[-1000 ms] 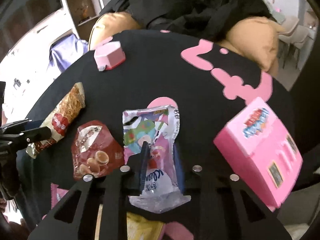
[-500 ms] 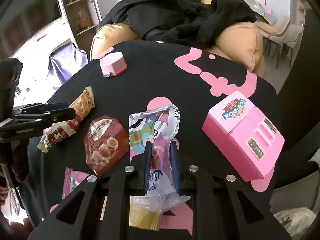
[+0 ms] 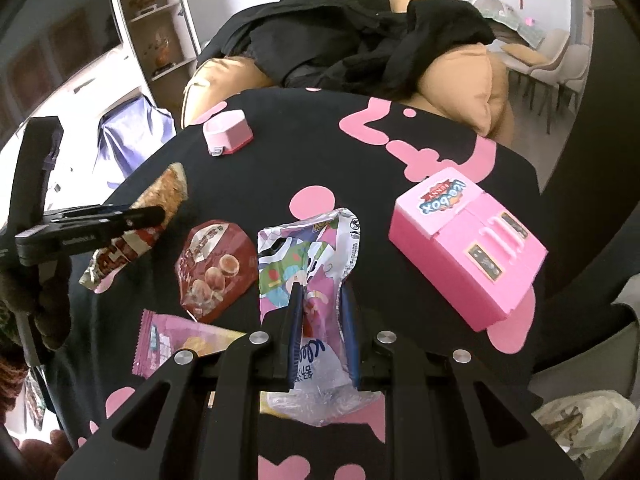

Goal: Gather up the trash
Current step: 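Carry the cream snack bag and milk packet over the yellow trash bag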

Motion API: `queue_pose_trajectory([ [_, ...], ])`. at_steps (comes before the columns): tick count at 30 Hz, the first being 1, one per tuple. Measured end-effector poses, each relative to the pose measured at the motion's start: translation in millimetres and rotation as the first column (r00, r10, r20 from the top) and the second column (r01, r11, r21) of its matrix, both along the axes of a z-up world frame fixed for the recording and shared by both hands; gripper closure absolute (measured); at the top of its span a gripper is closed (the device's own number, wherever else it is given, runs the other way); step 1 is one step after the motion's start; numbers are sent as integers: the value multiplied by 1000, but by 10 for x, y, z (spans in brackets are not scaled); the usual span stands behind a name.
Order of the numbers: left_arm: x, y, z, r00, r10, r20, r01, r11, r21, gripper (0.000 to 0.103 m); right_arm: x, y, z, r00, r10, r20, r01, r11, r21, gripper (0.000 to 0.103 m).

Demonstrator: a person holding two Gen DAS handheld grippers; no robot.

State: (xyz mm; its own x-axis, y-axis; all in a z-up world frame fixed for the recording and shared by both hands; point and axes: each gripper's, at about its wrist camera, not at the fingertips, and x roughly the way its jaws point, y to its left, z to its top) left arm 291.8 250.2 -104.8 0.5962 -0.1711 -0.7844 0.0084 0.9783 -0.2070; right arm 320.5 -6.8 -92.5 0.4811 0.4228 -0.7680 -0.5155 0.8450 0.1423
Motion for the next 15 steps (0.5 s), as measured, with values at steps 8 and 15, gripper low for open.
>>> queue_pose_trajectory([
  [8, -310, -63, 434, 994, 3, 111, 1, 999, -37, 70, -197, -138, 262, 998, -25, 65, 23, 999, 23, 84],
  [15, -546, -359, 1041, 962, -29, 271, 47, 997, -59, 70, -449, -371, 679, 984, -63, 165, 53, 996, 65, 84],
])
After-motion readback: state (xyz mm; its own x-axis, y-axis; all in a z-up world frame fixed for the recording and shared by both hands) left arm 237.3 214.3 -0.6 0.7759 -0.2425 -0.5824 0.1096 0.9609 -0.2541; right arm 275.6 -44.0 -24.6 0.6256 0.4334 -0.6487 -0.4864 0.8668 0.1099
